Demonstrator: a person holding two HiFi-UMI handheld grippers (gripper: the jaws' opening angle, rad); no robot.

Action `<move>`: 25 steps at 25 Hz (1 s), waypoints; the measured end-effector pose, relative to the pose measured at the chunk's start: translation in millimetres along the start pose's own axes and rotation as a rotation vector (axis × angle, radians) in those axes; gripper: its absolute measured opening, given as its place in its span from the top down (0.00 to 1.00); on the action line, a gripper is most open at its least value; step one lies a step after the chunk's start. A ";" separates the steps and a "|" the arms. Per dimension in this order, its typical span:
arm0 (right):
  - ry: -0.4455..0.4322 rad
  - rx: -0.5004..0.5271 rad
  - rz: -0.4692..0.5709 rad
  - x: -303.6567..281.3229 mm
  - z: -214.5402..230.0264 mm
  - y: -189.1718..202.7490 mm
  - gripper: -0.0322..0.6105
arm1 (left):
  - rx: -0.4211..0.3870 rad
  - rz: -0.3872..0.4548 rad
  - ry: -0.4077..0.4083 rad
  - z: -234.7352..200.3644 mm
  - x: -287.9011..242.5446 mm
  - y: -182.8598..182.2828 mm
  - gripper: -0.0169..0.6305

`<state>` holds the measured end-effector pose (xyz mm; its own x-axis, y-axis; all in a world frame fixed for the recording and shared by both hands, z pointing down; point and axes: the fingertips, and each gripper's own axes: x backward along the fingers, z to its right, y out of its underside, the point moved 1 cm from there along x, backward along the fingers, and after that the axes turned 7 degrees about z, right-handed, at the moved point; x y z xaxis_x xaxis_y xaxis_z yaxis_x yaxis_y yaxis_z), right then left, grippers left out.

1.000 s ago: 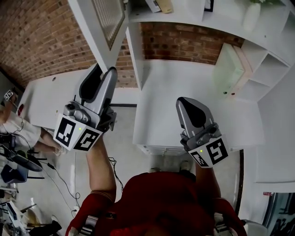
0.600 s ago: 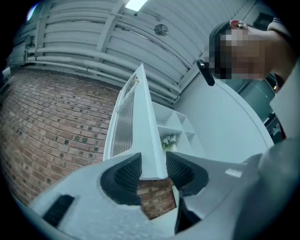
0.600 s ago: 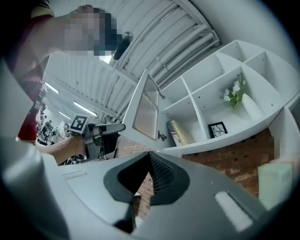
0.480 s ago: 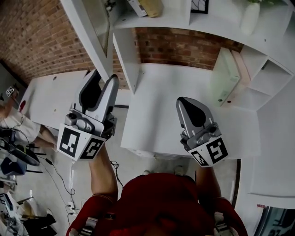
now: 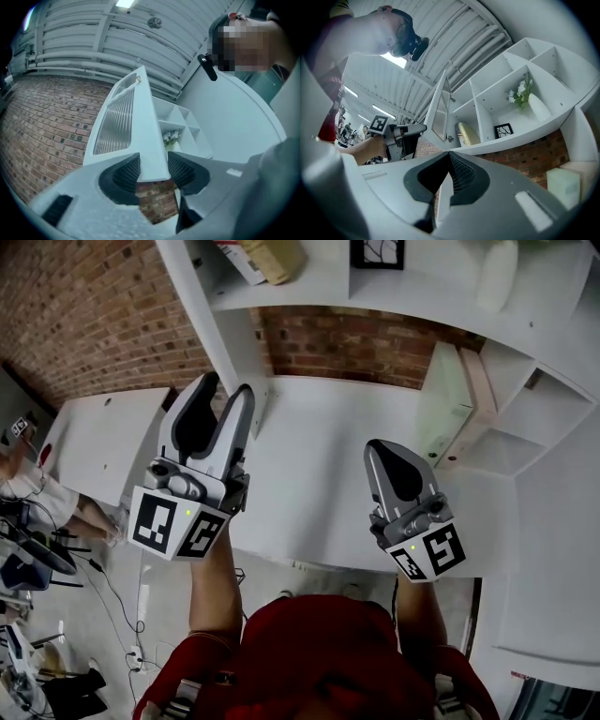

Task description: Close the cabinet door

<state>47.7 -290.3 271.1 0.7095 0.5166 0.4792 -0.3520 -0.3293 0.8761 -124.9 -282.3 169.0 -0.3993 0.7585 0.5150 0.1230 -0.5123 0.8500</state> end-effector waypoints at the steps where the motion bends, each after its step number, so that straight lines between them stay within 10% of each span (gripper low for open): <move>1: -0.001 -0.001 -0.002 3.3 6.4 -1.8 0.93 | -0.010 -0.001 -0.015 3.3 -6.1 3.1 0.68; 12: -0.022 -0.012 -0.038 35.9 61.6 -8.3 0.93 | -0.090 -0.026 -0.114 22.5 -65.9 36.0 0.68; 25: 0.050 0.027 -0.034 25.9 85.8 -1.6 0.93 | -0.074 -0.052 -0.040 23.2 -119.1 71.5 0.71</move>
<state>119.0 -344.2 277.6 0.6891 0.5664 0.4519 -0.3114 -0.3316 0.8905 -47.4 -400.0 171.0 -0.3670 0.7994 0.4757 0.0354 -0.4990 0.8659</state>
